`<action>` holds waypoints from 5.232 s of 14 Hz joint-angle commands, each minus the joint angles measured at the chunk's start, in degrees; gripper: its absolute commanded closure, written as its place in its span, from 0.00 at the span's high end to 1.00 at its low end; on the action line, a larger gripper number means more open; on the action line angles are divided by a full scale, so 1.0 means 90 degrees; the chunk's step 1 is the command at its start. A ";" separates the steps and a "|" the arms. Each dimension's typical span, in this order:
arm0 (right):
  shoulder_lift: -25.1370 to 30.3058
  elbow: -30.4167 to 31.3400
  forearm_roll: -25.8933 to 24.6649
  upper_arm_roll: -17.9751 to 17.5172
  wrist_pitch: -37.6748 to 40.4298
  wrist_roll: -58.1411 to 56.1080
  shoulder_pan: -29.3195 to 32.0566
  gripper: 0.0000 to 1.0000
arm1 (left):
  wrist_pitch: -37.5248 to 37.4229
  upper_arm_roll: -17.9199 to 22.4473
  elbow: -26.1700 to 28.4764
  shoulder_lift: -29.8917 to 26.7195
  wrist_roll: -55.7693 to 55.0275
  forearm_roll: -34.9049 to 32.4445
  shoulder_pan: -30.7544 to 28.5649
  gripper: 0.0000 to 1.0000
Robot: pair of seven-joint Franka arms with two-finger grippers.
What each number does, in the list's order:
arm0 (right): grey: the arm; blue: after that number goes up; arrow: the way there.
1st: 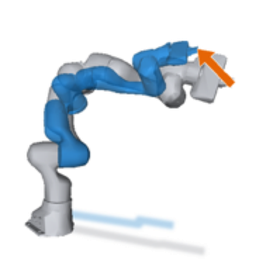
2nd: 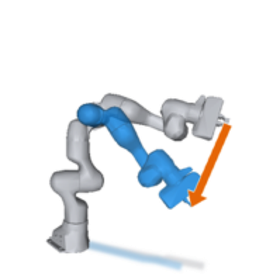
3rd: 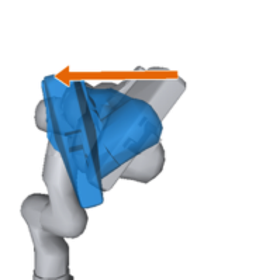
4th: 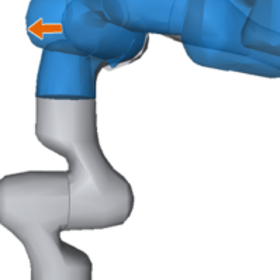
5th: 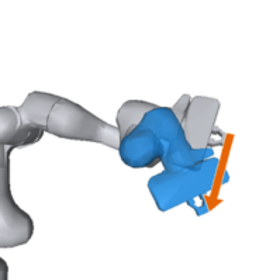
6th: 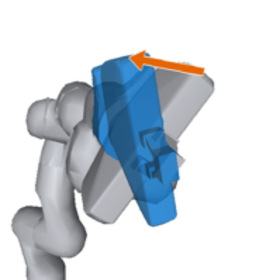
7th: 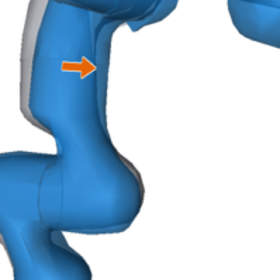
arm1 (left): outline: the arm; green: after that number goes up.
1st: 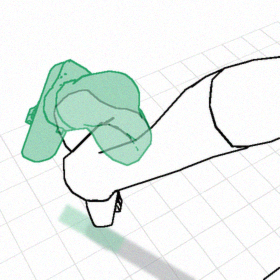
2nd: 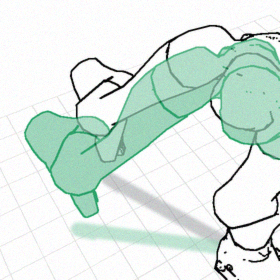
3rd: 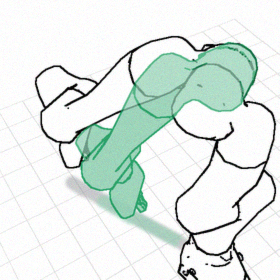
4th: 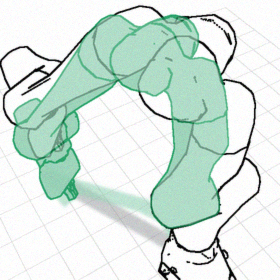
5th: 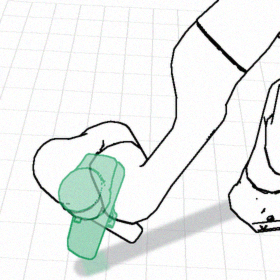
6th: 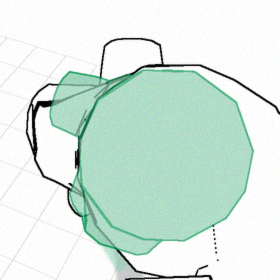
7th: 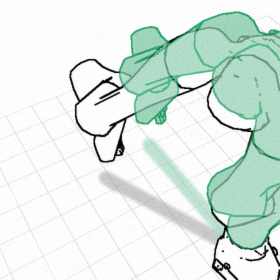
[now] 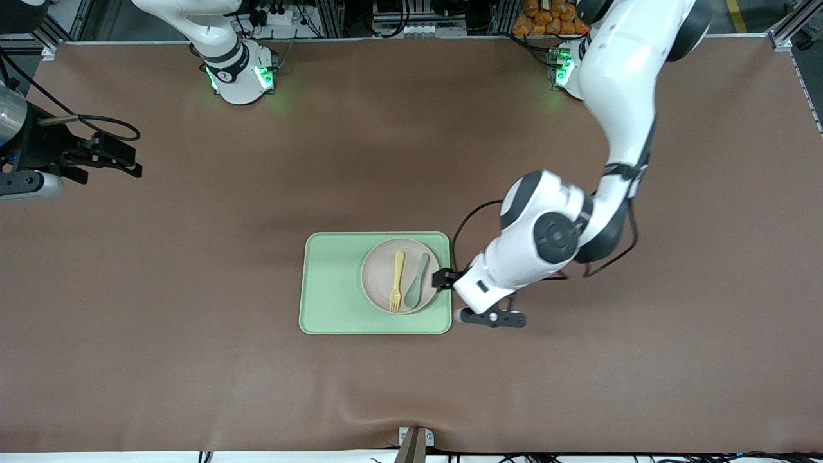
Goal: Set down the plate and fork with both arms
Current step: 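Withdraw the left gripper while the right gripper moves toward the tray, then lower the right gripper over the yellow fork on the plate, then close the right gripper on the yellow fork's handle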
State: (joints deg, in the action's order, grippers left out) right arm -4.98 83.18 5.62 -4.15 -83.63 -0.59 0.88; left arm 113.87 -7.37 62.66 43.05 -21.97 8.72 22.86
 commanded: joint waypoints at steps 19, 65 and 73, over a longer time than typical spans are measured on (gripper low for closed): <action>-0.4395 -0.2874 -0.0682 0.0012 -0.2484 0.3288 -0.2899 1.00 | -0.2203 -0.0079 0.2853 -0.4462 0.1602 -0.1047 -0.3370 1.00; -0.5950 -0.2484 -0.1249 0.0051 -0.4018 0.4402 -0.3964 0.64 | -0.2760 -0.0626 0.3331 -0.5194 0.1660 -0.1438 -0.3487 1.00; -0.5989 -0.2445 -0.1269 0.0051 -0.4018 0.4499 -0.4023 0.35 | -0.2770 -0.0626 0.3360 -0.5272 0.1679 -0.1428 -0.3526 1.00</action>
State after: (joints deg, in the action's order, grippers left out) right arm -59.00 60.90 -4.91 -3.76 -119.62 38.46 -35.04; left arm 89.28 -12.60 91.54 -2.57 -6.20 -3.02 -8.29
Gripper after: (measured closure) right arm 0.573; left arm 0.000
